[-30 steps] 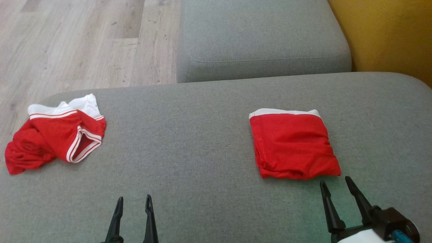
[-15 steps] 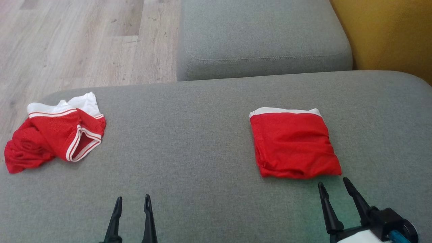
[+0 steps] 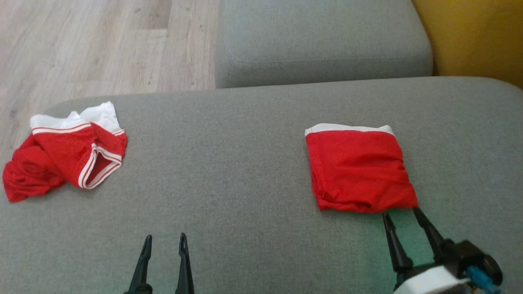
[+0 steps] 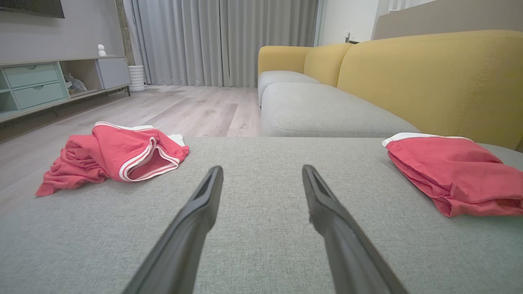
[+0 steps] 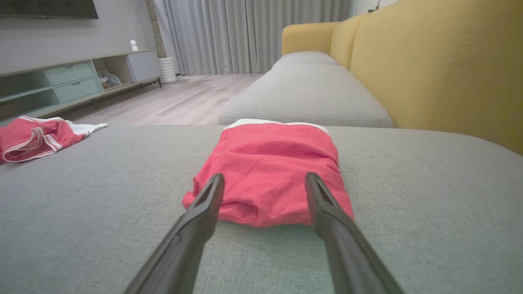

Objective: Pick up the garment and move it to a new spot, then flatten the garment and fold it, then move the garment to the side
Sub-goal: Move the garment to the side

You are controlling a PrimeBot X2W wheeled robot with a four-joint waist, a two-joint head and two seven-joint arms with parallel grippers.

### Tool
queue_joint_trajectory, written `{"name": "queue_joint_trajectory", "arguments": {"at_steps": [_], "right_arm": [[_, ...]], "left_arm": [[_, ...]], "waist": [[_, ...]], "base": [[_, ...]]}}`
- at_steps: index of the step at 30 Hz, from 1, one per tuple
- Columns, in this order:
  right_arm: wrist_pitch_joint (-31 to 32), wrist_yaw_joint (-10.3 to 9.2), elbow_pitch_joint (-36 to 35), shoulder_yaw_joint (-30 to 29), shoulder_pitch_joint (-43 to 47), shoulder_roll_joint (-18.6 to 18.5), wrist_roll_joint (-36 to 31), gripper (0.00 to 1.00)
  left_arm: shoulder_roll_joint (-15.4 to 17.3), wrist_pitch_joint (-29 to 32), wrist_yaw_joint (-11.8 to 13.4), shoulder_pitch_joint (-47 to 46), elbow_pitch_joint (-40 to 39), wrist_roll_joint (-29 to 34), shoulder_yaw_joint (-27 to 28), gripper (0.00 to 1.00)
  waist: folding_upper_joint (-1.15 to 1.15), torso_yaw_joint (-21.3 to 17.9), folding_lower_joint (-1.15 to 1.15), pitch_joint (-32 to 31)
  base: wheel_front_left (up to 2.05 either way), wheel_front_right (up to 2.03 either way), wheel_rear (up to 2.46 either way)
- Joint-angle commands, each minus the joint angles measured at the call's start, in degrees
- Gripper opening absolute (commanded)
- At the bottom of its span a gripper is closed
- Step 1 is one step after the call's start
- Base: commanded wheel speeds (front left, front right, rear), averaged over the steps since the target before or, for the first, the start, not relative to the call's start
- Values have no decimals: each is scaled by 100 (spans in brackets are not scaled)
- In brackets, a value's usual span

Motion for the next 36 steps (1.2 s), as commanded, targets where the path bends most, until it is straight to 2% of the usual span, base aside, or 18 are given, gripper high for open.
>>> {"name": "queue_joint_trajectory", "arguments": {"at_steps": [1, 8, 14, 15, 20, 25, 26, 27, 28, 32, 36], "right_arm": [[-61, 39, -97, 99, -381, -116, 25, 100], [-24, 39, 691, -218, -1195, -286, 242, 100], [656, 39, 1485, -191, -2083, -850, 340, 100], [656, 39, 1485, -191, -2083, -850, 340, 100], [1227, 39, 2053, 84, -2563, -1187, 771, 100], [1660, 39, 2303, 860, -2745, -1287, 1573, 100], [1724, 39, 2318, 992, -2773, -1304, 1771, 87], [1754, 39, 2313, 1128, -2807, -1342, 1938, 41], [1759, 39, 2312, 1242, -2844, -1390, 2091, 0], [1599, 39, 2307, 1541, -3035, -1620, 2549, 0], [1401, 39, 2346, 1615, -3320, -1967, 2703, 0]], "left_arm": [[-31, -29, 6, -263, -202, 11, 146, 100], [-31, -29, -22, -476, -269, 31, 52, 100], [-31, -29, -5, -731, -305, 18, -50, 100], [-31, -29, -5, -731, -305, 18, -50, 100], [-31, -29, 18, -915, -299, 5, -155, 100], [-31, -29, 46, -1065, -282, -24, -195, 100], [-31, -29, 54, -1086, -282, -32, -191, 100], [-31, -29, 58, -1105, -282, -39, -190, 100], [-31, -29, 55, -1124, -280, -41, -195, 100], [-31, -29, 44, -1211, -292, -41, -214, 100], [-31, -29, 52, -1288, -363, -44, -216, 100]], "waist": [[0, 25, 0, 85], [0, 128, 0, 598], [0, 166, 0, 964], [0, 166, 0, 964], [0, 183, 0, 1146], [0, 198, 0, 1277], [0, 191, 0, 1302], [0, 185, 0, 1328], [0, 176, 0, 1354], [0, 118, 0, 1460], [0, -21, 0, 1622]], "base": [[0, 0, 0], [0, 0, 0], [0, 0, 0], [0, 0, 0], [0, 0, 0], [0, 0, 0], [0, 0, 0], [0, 0, 0], [0, 0, 0], [0, 0, 0], [0, 0, 0]]}}
